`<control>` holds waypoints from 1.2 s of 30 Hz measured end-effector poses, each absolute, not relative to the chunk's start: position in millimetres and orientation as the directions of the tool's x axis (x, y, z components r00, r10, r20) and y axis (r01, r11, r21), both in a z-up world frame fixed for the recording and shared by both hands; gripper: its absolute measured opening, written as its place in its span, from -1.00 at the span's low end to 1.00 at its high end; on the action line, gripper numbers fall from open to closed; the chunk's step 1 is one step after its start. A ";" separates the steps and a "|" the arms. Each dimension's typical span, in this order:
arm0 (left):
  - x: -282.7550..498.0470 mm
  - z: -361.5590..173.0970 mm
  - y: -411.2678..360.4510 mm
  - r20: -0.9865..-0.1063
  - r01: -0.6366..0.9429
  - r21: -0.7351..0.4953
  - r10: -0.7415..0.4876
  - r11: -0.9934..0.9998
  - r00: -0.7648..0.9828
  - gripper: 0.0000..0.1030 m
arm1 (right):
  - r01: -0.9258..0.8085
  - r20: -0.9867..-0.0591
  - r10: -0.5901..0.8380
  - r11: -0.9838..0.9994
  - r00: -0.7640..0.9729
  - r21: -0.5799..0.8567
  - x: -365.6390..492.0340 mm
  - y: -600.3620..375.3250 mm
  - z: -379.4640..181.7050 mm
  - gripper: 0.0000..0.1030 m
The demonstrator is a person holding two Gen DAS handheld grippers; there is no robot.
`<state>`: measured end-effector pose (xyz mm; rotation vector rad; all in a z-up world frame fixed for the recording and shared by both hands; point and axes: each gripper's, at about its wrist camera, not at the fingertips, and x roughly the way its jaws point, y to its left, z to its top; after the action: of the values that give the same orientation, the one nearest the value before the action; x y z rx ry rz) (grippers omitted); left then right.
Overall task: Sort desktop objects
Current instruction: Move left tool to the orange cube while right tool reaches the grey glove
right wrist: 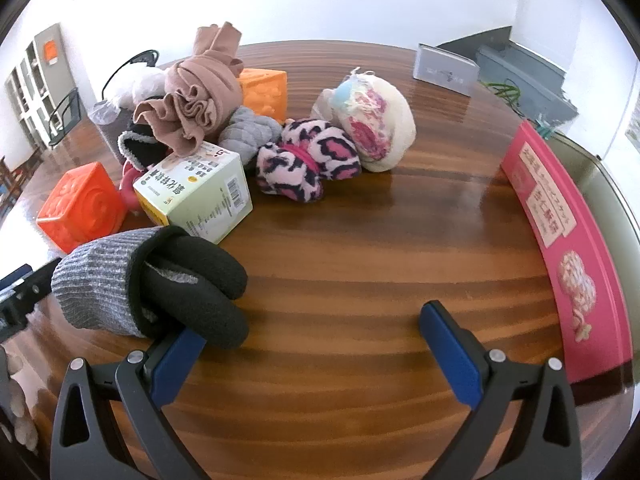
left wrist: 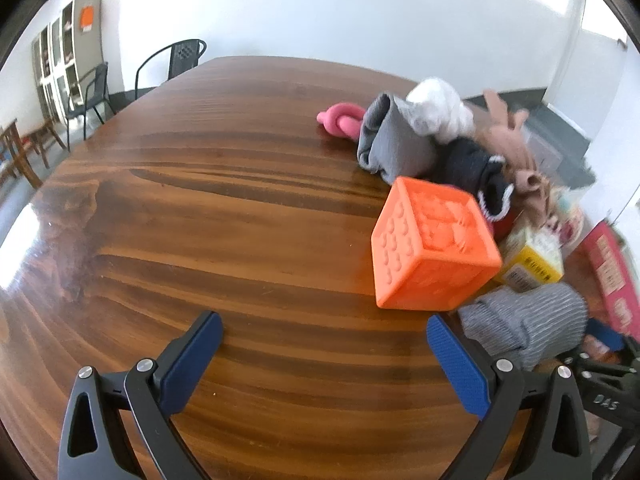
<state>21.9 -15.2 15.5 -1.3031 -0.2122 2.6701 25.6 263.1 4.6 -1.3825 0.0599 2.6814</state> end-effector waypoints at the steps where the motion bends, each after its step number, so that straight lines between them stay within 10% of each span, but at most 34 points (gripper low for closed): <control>1: 23.0 17.1 -15.9 -0.763 -0.086 -0.199 0.210 -0.976 -0.611 1.00 | -0.123 -0.814 0.089 -0.992 -0.574 -0.022 26.1 263.3 4.5 1.00; 16: 38.1 30.6 5.4 -0.724 -0.149 -0.129 0.196 -0.980 -0.661 1.00 | -0.086 -0.795 -0.024 -0.992 -0.606 0.096 45.8 265.5 10.4 1.00; 36: 9.3 39.7 48.2 -0.730 -0.202 -0.062 0.182 -0.977 -0.659 1.00 | -0.051 -0.553 -0.094 -0.969 -0.828 0.240 90.1 283.2 61.0 1.00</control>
<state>9.3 48.2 39.7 -1.1772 0.0361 2.6832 90.1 283.2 61.0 -0.9282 0.3896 2.9999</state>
